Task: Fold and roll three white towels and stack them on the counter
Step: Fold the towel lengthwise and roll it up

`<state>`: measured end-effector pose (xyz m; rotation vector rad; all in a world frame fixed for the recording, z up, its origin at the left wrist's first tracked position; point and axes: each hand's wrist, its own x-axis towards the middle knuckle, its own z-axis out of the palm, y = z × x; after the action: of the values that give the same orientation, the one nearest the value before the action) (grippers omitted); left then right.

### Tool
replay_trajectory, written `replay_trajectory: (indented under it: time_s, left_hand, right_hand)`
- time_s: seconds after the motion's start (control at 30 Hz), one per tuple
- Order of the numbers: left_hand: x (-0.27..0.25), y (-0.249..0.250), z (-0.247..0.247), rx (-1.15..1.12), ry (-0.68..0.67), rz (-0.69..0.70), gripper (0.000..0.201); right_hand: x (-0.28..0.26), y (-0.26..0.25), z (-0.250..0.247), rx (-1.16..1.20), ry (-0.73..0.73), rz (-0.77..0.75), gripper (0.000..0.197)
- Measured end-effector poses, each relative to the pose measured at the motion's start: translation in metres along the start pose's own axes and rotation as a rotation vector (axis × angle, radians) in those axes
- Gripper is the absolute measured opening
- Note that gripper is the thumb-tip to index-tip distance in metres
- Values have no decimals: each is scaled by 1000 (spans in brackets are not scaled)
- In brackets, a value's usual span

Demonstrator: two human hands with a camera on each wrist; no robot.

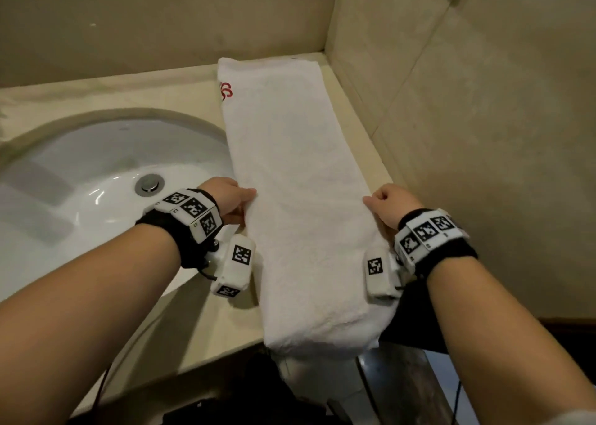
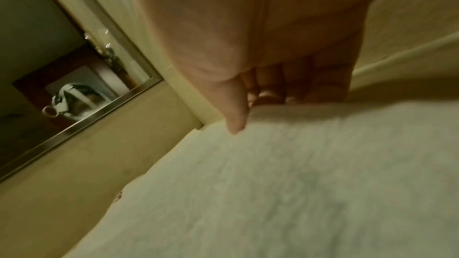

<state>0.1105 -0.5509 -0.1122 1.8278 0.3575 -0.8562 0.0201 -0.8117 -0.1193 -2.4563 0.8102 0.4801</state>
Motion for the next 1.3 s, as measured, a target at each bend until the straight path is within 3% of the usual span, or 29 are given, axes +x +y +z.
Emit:
replay_trajectory:
  time_s: [0.07, 0.2, 0.4, 0.57, 0.63, 0.8, 1.0, 1.1, 1.17, 1.23, 1.3]
  left_hand:
    - [8, 4, -5, -27, -14, -14, 20]
    - [19, 8, -11, -12, -52, -34, 18]
    - [32, 14, -13, -21, -15, 5, 23]
    - [40, 12, -15, -32, -52, 0, 22]
    - [45, 17, -15, -33, -45, 8, 22]
    - [72, 46, -20, -38, 42, 34, 23]
    - [100, 82, -33, -105, 169, 127, 26]
    - [109, 89, -40, 9, 159, 134, 23]
    - [113, 91, -45, 227, 217, 192, 16]
    - [121, 97, -52, 514, 317, 318, 37]
    - [128, 107, -58, 775, 345, 515, 56]
  right_hand:
    - [4, 6, 0, -27, 20, 30, 32]
    - [18, -6, -5, -55, -71, 34, 38]
    - [49, -28, -9, -110, 37, 22, 22]
    - [58, -32, -7, -77, 80, -9, 31]
    - [66, -38, -9, -129, 69, -26, 26]
    - [87, -50, -16, -141, 2, -24, 37]
    - [116, -81, -29, -210, 61, -39, 24]
    - [120, -89, -34, -232, 126, -28, 18]
    - [122, -100, -34, -252, 232, -143, 24]
    - [132, -119, -38, -248, 286, -343, 32]
    - [147, -140, -42, -224, 198, -488, 35]
